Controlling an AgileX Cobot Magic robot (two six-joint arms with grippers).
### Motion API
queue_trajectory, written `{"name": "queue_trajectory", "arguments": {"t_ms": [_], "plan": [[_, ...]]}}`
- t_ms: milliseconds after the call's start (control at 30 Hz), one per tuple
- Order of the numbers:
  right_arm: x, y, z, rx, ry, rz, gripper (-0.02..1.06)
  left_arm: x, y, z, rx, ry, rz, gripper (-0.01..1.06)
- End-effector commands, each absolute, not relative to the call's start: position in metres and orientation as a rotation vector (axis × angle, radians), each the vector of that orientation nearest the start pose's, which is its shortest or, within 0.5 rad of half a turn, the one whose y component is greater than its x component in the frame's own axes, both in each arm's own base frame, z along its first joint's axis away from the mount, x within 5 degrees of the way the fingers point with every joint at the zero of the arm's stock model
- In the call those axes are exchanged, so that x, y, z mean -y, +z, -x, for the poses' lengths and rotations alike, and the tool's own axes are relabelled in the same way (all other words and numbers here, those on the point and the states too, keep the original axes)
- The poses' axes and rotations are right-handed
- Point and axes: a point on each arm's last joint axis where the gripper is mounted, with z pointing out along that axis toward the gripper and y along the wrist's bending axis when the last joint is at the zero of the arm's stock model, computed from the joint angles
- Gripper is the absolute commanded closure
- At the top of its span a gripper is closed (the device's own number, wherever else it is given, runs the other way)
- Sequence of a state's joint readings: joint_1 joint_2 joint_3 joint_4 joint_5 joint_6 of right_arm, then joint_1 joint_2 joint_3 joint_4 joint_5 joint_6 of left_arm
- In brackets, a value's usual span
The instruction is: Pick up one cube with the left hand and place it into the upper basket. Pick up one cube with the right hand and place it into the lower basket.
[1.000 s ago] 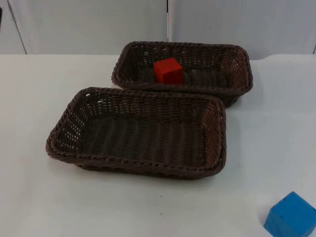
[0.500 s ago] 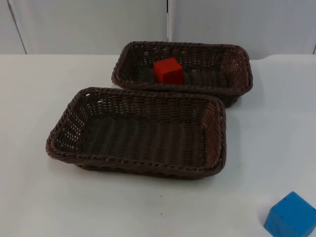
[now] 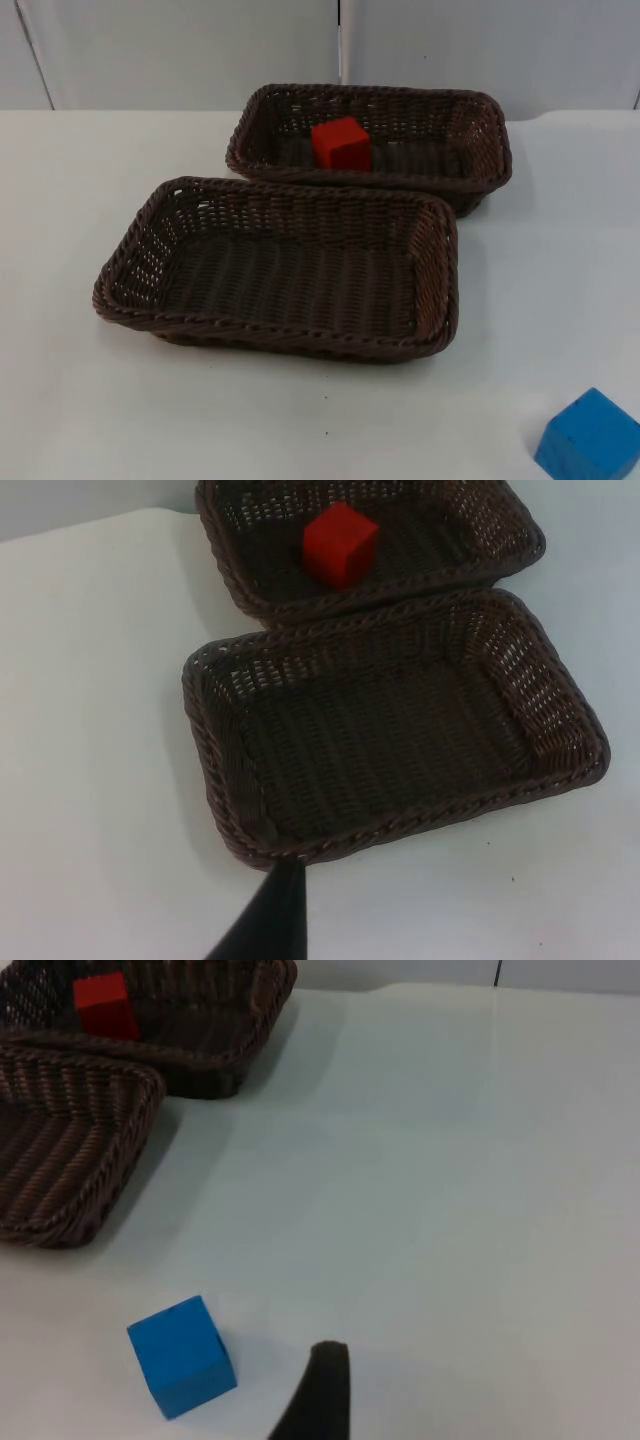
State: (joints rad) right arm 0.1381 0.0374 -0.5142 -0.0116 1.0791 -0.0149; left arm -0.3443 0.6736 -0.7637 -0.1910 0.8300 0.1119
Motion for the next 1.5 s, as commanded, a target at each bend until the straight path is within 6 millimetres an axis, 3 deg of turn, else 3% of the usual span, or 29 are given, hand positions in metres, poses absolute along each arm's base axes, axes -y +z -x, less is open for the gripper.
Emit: {"name": "queue_trajectory", "arguments": {"t_ms": [0, 333, 767, 900, 1100, 1200, 1467], "plan": [[-0.002, 0.286, -0.009, -2.12, 0.092, 0.159, 0.26, 0.051, 0.342, -0.105, -2.179, -0.352, -0.437, 0.03], [-0.014, 0.315, -0.058, -2.223, 0.162, 0.159, 0.26, 0.05, 0.341, -0.106, -2.178, -0.338, -0.441, 0.03], [-0.032, 0.31, -0.134, -2.488, 0.216, 0.305, 0.26, 0.05, 0.341, -0.106, -2.178, -0.338, -0.441, 0.03], [-0.044, 0.297, -0.162, -2.583, 0.308, 0.366, 0.26, 0.05, 0.341, -0.106, -2.178, -0.338, -0.441, 0.03], [-0.06, 0.283, -0.177, -2.624, 0.339, 0.447, 0.24, 0.05, 0.341, -0.106, -2.178, -0.338, -0.441, 0.03], [-0.077, 0.274, -0.185, -2.607, 0.351, 0.522, 0.16, 0.05, 0.341, -0.106, -2.178, -0.338, -0.441, 0.03], [-0.106, 0.257, -0.192, -2.606, 0.297, 0.682, 0.16, 0.05, 0.342, -0.106, -2.176, -0.335, -0.441, 0.03]]}}
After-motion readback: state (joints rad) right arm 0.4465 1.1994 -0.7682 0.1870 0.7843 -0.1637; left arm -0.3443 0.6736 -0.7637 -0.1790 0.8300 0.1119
